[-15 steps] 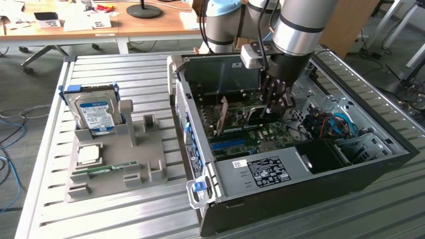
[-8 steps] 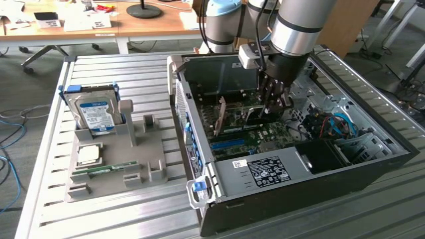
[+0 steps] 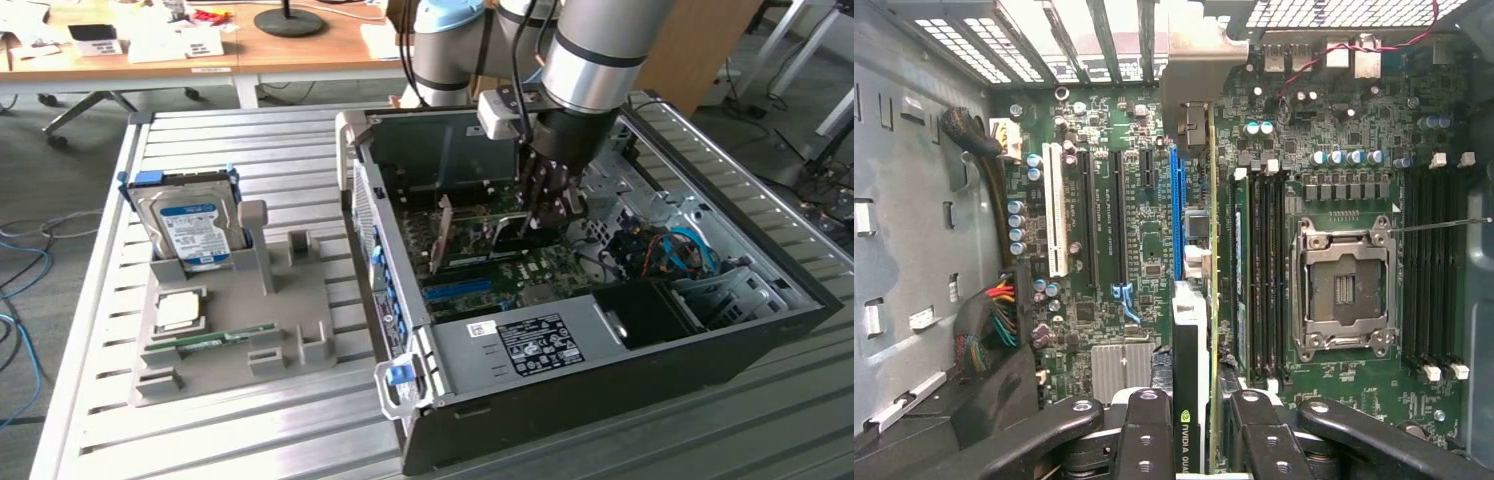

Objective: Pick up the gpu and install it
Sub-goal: 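Insert the gpu into the slot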

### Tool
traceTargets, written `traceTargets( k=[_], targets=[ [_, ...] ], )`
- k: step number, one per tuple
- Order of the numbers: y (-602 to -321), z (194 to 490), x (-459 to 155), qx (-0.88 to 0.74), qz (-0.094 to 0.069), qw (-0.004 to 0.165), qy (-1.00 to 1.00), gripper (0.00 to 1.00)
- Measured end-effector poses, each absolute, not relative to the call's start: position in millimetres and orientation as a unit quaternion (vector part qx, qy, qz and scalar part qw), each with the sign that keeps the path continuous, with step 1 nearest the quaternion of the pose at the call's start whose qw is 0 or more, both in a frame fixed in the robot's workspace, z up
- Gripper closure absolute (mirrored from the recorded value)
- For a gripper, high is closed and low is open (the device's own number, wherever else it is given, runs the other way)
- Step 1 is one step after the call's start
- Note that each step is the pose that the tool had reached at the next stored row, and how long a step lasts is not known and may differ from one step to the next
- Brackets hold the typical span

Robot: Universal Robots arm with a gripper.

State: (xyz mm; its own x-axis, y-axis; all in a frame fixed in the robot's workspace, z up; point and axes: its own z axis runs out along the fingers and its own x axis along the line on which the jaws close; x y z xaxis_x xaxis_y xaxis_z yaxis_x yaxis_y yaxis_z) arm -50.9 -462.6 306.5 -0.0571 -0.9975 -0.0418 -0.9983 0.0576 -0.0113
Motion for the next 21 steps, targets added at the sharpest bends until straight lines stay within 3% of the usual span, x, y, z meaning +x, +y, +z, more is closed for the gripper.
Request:
traceTargets(
  k=[21],
  targets=[
    [-466.1, 305.0, -51.1, -0.686, 0.01, 0.019, 0.727, 0.73]
  ],
)
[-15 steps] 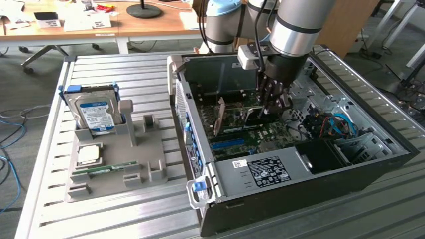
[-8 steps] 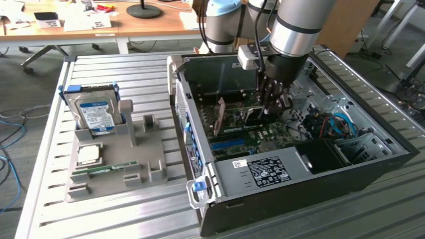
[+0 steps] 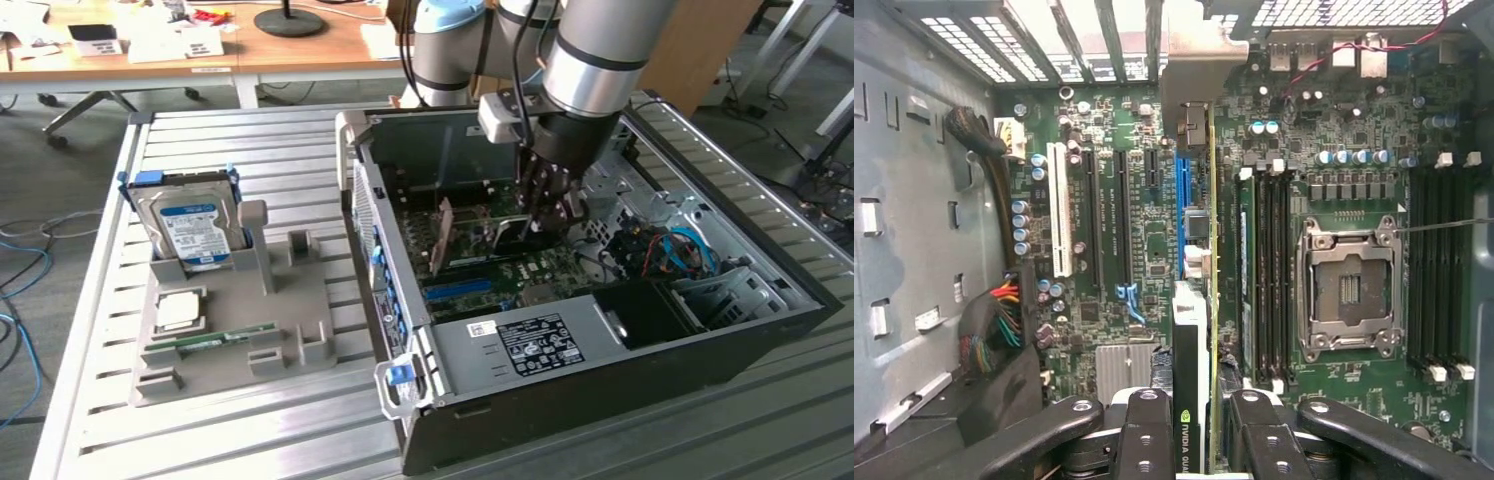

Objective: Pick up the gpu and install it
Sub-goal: 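Insert the gpu into the slot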

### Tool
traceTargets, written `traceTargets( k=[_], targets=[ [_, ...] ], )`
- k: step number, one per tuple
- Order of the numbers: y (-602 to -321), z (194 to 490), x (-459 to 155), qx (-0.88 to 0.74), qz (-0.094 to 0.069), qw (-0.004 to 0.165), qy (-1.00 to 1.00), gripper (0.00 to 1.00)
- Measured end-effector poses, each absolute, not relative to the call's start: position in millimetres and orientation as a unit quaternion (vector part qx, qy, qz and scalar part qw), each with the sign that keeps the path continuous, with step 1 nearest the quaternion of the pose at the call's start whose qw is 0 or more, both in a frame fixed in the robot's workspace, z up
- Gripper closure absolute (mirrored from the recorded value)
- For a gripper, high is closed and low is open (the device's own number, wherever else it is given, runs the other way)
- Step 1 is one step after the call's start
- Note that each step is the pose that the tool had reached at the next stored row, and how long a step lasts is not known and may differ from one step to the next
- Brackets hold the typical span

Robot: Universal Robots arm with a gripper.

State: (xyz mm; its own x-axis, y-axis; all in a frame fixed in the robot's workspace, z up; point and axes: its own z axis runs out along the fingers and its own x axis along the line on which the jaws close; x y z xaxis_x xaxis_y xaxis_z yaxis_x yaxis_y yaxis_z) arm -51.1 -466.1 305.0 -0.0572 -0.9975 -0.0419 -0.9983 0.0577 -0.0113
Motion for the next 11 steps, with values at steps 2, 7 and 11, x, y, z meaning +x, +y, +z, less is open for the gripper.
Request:
traceTargets(
  k=[2, 7, 11],
  targets=[
    [-466.2, 304.0, -51.1, -0.686, 0.01, 0.019, 0.727, 0.73],
    [-466.3, 300.8, -51.4, -0.686, 0.01, 0.019, 0.727, 0.73],
    [-466.3, 298.4, -51.4, -0.686, 0.01, 0.019, 0.727, 0.73]
  ],
)
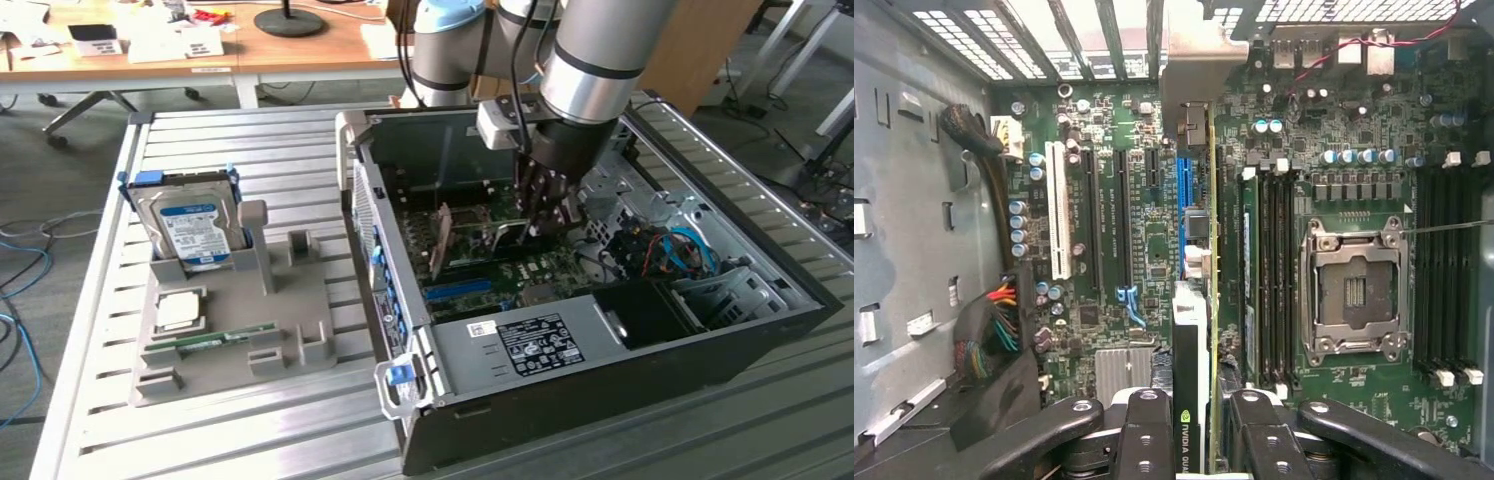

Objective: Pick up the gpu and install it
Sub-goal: 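Insert the gpu into the slot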

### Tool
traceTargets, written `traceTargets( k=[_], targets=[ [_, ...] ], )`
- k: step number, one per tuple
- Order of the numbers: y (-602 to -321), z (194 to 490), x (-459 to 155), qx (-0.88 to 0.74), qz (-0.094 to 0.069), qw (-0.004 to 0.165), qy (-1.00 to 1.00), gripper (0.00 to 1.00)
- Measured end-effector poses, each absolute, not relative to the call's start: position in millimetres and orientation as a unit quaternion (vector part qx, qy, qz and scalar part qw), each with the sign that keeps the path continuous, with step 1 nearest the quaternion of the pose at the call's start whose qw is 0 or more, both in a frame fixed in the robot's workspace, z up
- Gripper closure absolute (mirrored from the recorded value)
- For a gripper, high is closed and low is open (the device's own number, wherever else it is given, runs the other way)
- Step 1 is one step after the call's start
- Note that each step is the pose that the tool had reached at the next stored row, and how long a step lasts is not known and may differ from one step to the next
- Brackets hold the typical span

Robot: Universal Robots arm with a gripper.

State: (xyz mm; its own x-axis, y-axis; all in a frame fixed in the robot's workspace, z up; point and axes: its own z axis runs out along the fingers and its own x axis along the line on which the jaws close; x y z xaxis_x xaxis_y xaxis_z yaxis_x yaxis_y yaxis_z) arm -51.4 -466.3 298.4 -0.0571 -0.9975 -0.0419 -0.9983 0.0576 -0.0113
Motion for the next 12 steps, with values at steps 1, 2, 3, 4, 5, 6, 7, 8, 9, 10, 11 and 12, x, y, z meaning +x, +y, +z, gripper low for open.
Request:
traceTargets(
  k=[1, 2, 3, 4, 5, 6, 7, 8, 9, 10, 11, 12],
  targets=[
    [-466.3, 297.7, -51.4, -0.686, 0.01, 0.019, 0.727, 0.73],
    [-466.3, 297.2, -51.4, -0.686, 0.01, 0.019, 0.727, 0.73],
    [-466.3, 297.0, -51.4, -0.686, 0.01, 0.019, 0.727, 0.73],
    [-466.3, 297.0, -51.4, -0.686, 0.01, 0.019, 0.727, 0.73],
    [-466.3, 297.0, -51.4, -0.686, 0.01, 0.019, 0.727, 0.73],
    [-466.3, 296.9, -51.4, -0.686, 0.01, 0.019, 0.727, 0.73],
    [-466.3, 296.9, -51.4, -0.686, 0.01, 0.019, 0.727, 0.73],
    [-466.3, 296.9, -51.5, -0.686, 0.01, 0.019, 0.727, 0.73],
    [-466.3, 296.9, -51.6, -0.686, 0.01, 0.019, 0.727, 0.73],
    [-466.3, 296.8, -51.9, -0.686, 0.01, 0.019, 0.727, 0.73],
    [-466.3, 296.8, -52.3, -0.686, 0.01, 0.019, 0.727, 0.73],
    [-466.3, 296.8, -52.7, -0.686, 0.01, 0.019, 0.727, 0.73]
  ],
)
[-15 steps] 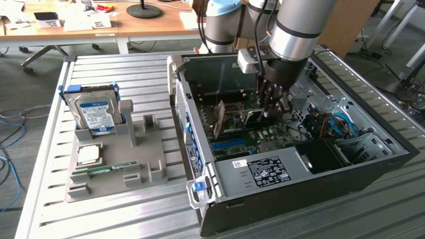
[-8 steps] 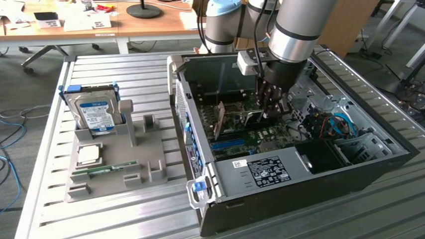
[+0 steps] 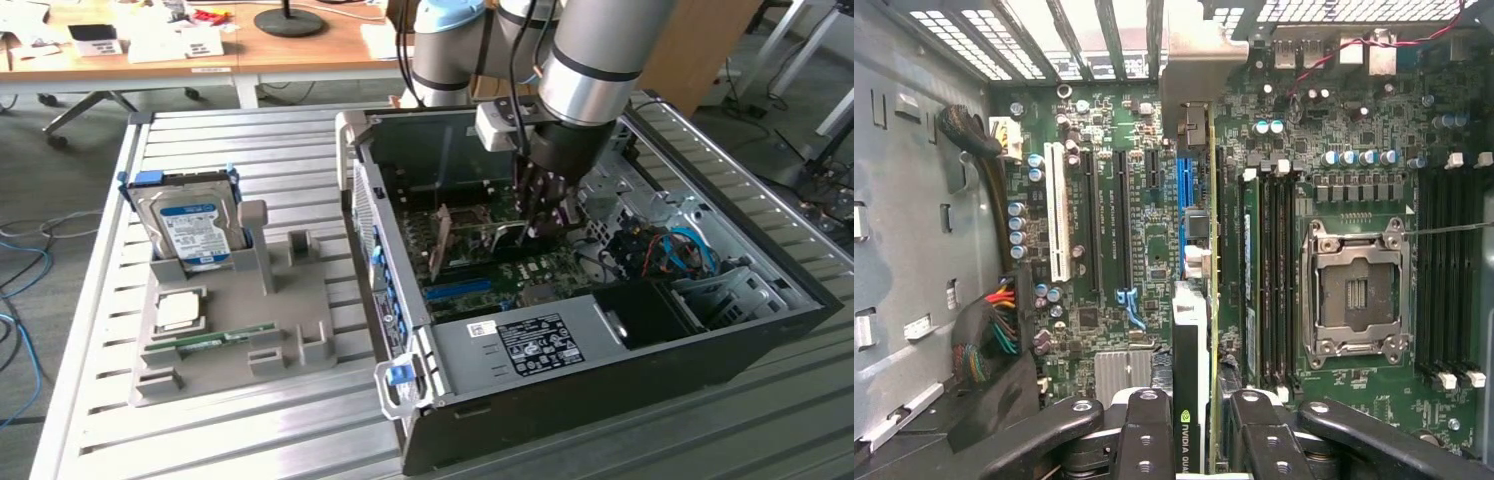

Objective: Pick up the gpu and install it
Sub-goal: 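Insert the gpu into the slot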

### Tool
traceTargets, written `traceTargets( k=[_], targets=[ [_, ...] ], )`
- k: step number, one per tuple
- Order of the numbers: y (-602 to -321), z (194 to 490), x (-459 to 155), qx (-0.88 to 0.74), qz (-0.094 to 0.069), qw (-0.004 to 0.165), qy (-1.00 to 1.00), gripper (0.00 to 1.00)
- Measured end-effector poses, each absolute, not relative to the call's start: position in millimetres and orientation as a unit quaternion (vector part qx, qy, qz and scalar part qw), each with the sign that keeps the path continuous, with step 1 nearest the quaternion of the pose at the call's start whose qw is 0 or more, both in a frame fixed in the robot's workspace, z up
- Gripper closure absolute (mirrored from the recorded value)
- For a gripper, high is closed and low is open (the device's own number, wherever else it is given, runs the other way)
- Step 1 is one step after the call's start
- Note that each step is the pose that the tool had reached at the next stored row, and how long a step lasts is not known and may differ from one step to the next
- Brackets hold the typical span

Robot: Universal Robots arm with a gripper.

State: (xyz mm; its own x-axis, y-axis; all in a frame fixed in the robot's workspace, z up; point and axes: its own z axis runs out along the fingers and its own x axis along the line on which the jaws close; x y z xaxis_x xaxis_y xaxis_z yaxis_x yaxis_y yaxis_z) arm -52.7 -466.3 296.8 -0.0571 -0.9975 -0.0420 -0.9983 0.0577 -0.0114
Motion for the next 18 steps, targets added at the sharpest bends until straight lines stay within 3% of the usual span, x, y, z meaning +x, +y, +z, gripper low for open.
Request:
traceTargets(
  k=[18],
  targets=[
    [-466.3, 296.8, -59.7, -0.686, 0.01, 0.019, 0.727, 0.73]
  ],
)
